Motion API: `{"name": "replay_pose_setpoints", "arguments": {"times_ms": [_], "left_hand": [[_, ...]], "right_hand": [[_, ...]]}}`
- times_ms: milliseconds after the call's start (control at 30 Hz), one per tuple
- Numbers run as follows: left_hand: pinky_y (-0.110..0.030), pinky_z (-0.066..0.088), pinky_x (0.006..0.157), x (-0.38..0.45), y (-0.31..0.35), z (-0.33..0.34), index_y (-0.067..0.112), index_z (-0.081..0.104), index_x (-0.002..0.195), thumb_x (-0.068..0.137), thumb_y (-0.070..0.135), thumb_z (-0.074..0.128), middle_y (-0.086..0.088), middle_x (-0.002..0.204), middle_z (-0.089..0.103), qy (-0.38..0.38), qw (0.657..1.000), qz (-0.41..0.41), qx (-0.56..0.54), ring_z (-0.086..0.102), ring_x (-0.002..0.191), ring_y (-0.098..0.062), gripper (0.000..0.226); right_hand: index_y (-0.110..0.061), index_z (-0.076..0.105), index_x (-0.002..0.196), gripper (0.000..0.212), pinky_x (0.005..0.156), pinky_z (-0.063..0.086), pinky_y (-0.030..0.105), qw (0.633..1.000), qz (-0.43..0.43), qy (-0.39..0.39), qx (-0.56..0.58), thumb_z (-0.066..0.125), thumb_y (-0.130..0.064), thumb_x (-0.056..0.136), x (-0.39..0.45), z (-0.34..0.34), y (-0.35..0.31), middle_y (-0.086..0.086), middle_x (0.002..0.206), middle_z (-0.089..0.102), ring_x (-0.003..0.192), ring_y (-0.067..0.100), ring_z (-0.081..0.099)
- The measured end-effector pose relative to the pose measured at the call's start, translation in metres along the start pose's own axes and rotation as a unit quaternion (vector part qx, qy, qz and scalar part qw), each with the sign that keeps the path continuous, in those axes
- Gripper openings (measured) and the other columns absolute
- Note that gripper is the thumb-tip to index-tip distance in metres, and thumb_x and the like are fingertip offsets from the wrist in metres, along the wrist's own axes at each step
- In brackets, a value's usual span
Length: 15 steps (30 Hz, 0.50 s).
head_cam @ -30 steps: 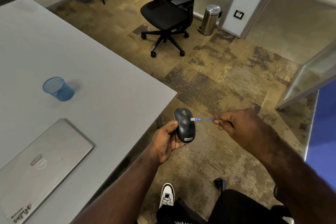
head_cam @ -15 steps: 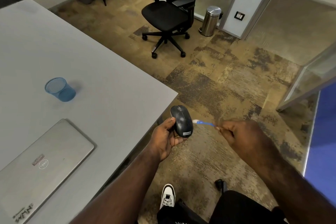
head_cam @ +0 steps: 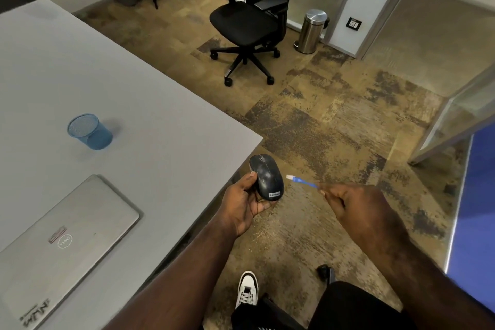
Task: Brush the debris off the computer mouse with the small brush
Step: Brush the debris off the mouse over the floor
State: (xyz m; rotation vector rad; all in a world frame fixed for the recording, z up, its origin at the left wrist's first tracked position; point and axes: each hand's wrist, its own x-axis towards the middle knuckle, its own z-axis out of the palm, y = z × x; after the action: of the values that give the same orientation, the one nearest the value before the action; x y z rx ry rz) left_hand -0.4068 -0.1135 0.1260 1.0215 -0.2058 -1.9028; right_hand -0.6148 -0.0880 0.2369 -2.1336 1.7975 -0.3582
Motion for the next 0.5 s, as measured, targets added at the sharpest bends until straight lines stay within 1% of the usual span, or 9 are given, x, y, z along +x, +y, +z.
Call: {"name": "replay_pose_setpoints", "arguments": {"times_ms": [67, 133, 167, 233, 267, 333, 367, 433, 500], "left_hand": [[-0.046, 0.053, 0.086, -0.001, -0.001, 0.003, 0.015, 0.062, 0.113, 0.102, 0.023, 0.036, -0.01, 0.103, 0.075, -0.009, 1.0, -0.001, 0.003, 0.071, 0.093, -0.026, 0.029], [-0.045, 0.055, 0.084, -0.001, -0.001, 0.004, 0.015, 0.062, 0.112, 0.102, 0.023, 0.035, -0.01, 0.103, 0.075, -0.012, 1.0, 0.002, 0.004, 0.072, 0.09, -0.026, 0.03], [-0.045, 0.055, 0.082, 0.0, -0.001, 0.003, 0.014, 0.062, 0.114, 0.102, 0.023, 0.035, -0.01, 0.102, 0.075, -0.008, 1.0, 0.004, 0.006, 0.072, 0.09, -0.026, 0.03], [-0.044, 0.058, 0.079, 0.0, 0.001, 0.001, 0.011, 0.06, 0.118, 0.101, 0.024, 0.037, -0.01, 0.101, 0.075, 0.002, 1.0, 0.006, 0.002, 0.072, 0.091, -0.027, 0.031], [-0.043, 0.06, 0.077, -0.001, 0.003, 0.0, 0.009, 0.059, 0.12, 0.101, 0.023, 0.038, -0.01, 0.101, 0.075, 0.004, 1.0, 0.008, 0.001, 0.072, 0.091, -0.027, 0.032], [-0.042, 0.061, 0.073, -0.001, 0.004, -0.001, 0.008, 0.058, 0.122, 0.101, 0.023, 0.039, -0.01, 0.101, 0.075, 0.008, 1.0, 0.01, 0.0, 0.072, 0.091, -0.026, 0.032], [-0.042, 0.061, 0.071, -0.001, 0.004, -0.001, 0.008, 0.059, 0.121, 0.1, 0.023, 0.04, -0.01, 0.101, 0.075, 0.01, 1.0, 0.01, 0.002, 0.072, 0.09, -0.025, 0.032], [-0.042, 0.061, 0.075, -0.001, 0.002, 0.002, 0.012, 0.061, 0.118, 0.1, 0.024, 0.041, -0.008, 0.102, 0.074, 0.011, 1.0, 0.007, 0.017, 0.072, 0.089, -0.023, 0.03], [-0.042, 0.058, 0.08, -0.002, -0.002, 0.005, 0.014, 0.061, 0.122, 0.1, 0.025, 0.041, -0.008, 0.108, 0.072, 0.008, 0.999, 0.0, 0.045, 0.071, 0.09, -0.021, 0.032]], "right_hand": [[-0.025, 0.069, 0.116, 0.025, 0.044, 0.039, 0.001, 1.0, -0.022, -0.016, -0.008, 0.062, -0.021, 0.092, 0.0, 0.002, -0.006, -0.006, 0.086, 0.074, 0.051, -0.004, 0.052], [-0.03, 0.068, 0.118, 0.026, 0.041, 0.038, 0.005, 0.997, -0.006, -0.068, -0.023, 0.058, -0.023, 0.094, -0.002, 0.008, -0.007, -0.01, 0.082, 0.07, 0.045, -0.003, 0.046], [-0.033, 0.067, 0.118, 0.027, 0.042, 0.039, 0.007, 0.994, 0.009, -0.1, -0.03, 0.056, -0.025, 0.095, -0.003, 0.01, -0.006, -0.011, 0.083, 0.069, 0.047, -0.002, 0.048], [-0.036, 0.066, 0.118, 0.027, 0.056, 0.049, 0.011, 0.987, 0.027, -0.152, -0.045, 0.054, -0.028, 0.096, -0.007, 0.009, -0.005, -0.012, 0.088, 0.072, 0.053, -0.001, 0.056], [-0.034, 0.067, 0.118, 0.027, 0.052, 0.048, 0.011, 0.986, 0.036, -0.158, -0.039, 0.054, -0.028, 0.096, -0.008, 0.005, -0.006, -0.013, 0.082, 0.07, 0.049, -0.001, 0.055], [-0.025, 0.07, 0.116, 0.025, 0.037, 0.037, 0.009, 0.991, 0.054, -0.12, -0.003, 0.057, -0.025, 0.094, -0.009, -0.005, -0.008, -0.015, 0.062, 0.057, 0.045, -0.006, 0.054], [-0.021, 0.071, 0.113, 0.023, 0.036, 0.036, 0.007, 0.995, 0.057, -0.082, 0.019, 0.059, -0.023, 0.093, -0.008, -0.01, -0.01, -0.016, 0.058, 0.052, 0.048, -0.012, 0.054], [-0.019, 0.073, 0.108, 0.021, 0.041, 0.038, 0.004, 0.999, 0.035, -0.005, 0.034, 0.063, -0.023, 0.091, -0.004, -0.015, -0.013, -0.018, 0.065, 0.058, 0.05, -0.007, 0.057], [-0.02, 0.075, 0.107, 0.021, 0.05, 0.041, 0.001, 0.999, 0.001, 0.026, 0.033, 0.064, -0.023, 0.089, 0.002, -0.014, -0.016, -0.016, 0.081, 0.067, 0.057, -0.006, 0.058]]}}
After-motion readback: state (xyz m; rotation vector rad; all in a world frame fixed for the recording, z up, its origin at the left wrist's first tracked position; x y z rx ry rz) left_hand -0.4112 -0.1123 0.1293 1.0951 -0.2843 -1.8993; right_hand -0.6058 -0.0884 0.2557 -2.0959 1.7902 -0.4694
